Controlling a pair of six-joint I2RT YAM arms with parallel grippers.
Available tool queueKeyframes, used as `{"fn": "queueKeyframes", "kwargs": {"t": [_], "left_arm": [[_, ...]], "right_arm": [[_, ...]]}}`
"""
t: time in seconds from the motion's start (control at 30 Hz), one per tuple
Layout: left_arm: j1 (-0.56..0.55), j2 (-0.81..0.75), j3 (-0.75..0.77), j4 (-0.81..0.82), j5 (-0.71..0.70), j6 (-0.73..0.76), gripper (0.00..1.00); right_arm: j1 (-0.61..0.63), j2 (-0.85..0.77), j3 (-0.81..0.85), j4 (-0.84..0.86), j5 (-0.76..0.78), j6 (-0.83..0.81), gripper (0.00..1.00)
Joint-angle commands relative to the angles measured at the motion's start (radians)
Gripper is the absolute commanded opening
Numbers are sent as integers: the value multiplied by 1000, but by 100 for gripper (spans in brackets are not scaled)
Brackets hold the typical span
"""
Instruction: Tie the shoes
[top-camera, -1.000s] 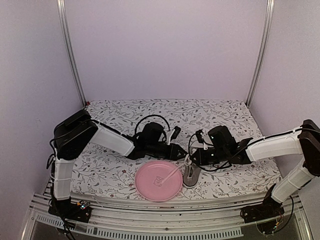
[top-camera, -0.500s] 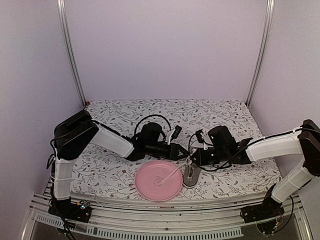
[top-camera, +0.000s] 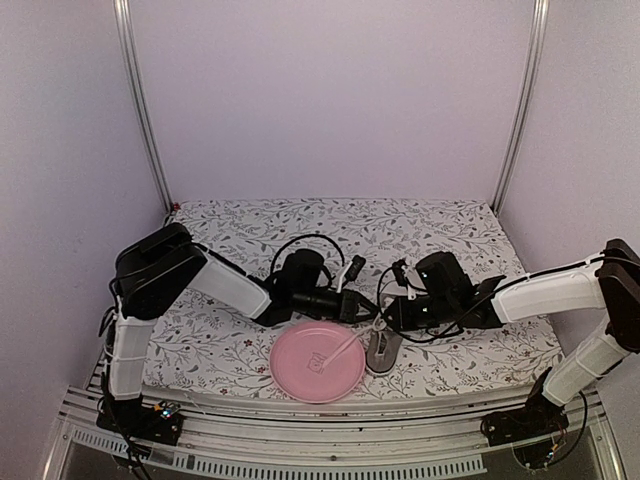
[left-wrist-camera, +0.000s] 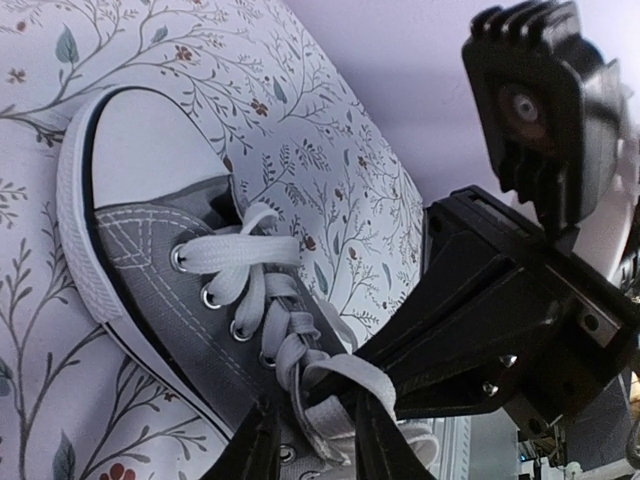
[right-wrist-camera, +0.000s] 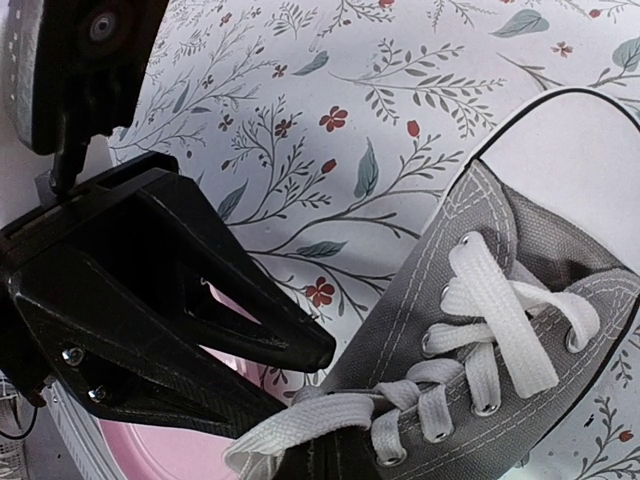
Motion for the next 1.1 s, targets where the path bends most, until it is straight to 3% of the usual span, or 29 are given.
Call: {"fn": "queueKeyframes", "kwargs": {"t": [0.0, 0.23, 0.53, 0.87, 1.07], "left_arm": [[-4, 29, -14, 53, 31, -19, 26], [-6, 46, -10, 76, 55, -38, 24], [-4, 55, -7, 99, 65, -58, 0], [1, 28, -31, 108, 2, -74, 0], [10, 13, -49, 102, -22, -82, 0]], "right_arm": [[5, -8, 5, -5, 17, 3, 2], [6, 1, 8, 2, 7, 5, 2], [5, 3, 13, 2, 6, 2, 2], [6, -16, 15, -17, 22, -1, 3], [6, -90, -6, -69, 58, -5, 18]]}}
